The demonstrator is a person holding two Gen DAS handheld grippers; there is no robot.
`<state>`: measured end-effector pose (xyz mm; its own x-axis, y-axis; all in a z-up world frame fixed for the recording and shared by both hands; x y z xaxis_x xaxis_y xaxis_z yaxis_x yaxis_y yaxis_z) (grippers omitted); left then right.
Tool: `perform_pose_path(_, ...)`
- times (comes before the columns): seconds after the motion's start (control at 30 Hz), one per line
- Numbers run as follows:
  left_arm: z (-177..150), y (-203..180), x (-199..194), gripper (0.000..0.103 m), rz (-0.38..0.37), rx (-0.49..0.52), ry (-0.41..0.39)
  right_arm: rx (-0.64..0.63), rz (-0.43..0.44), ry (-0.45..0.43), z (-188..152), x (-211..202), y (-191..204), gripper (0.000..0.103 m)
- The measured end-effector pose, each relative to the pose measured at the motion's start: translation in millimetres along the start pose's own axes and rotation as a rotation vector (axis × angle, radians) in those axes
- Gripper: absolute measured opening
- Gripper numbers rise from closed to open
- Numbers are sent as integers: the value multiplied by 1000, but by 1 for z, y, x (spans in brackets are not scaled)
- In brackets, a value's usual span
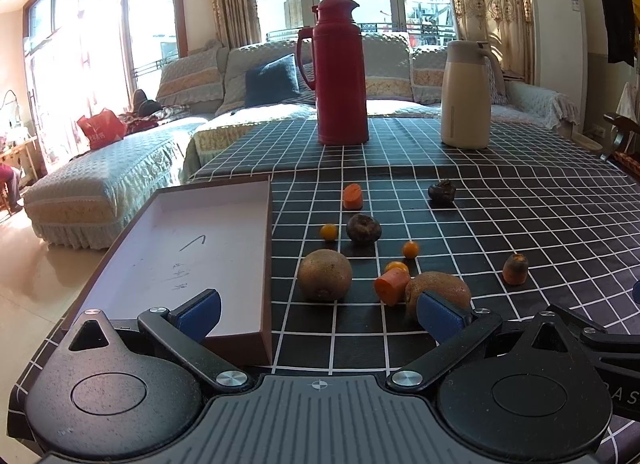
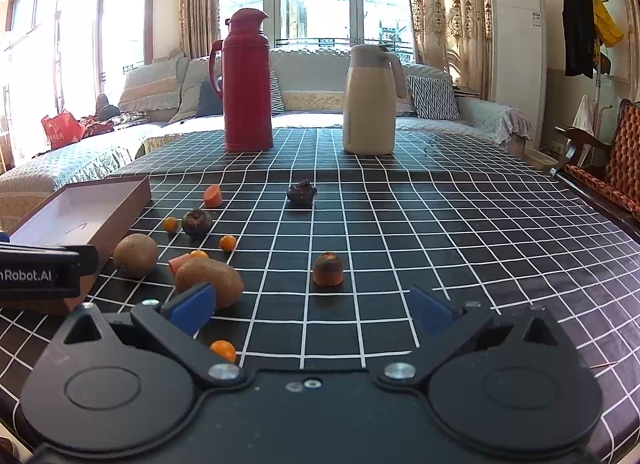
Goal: Organize fruits
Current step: 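Move the left tool onto the brown kiwi and close on it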
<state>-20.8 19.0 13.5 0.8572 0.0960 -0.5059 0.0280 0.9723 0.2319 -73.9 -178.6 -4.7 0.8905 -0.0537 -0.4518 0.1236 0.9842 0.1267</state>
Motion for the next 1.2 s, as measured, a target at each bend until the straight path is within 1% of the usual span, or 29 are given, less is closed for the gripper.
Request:
perform_pose_path(0.87, 0, 0, 4, 103, 5, 0, 5, -5, 6, 7, -2, 2, 4, 103)
perform_pose_path(1.03, 0, -14, 14, 103, -8, 30, 13, 1, -6, 7, -2, 2, 0, 103)
perform_pose_path(1.13, 1, -29, 24, 103, -27, 61, 16, 15, -38, 12, -2, 4, -8, 103)
perform_pose_path(1.2, 3, -40, 30, 103, -41, 83, 3, 43, -56, 10, 0, 4, -19, 103)
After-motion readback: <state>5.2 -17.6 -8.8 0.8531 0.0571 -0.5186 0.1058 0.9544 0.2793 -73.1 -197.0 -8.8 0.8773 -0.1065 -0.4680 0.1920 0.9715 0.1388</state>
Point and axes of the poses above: each gripper's, at about its wrist camera, not at the fingertips, and x roughly the way its jaws point, y to its left, z to its top, the point moved 7 cm from there along x, roughly the way its jaws point, and after that the axes turned 8 degrees about x, right-handed, at the moved point
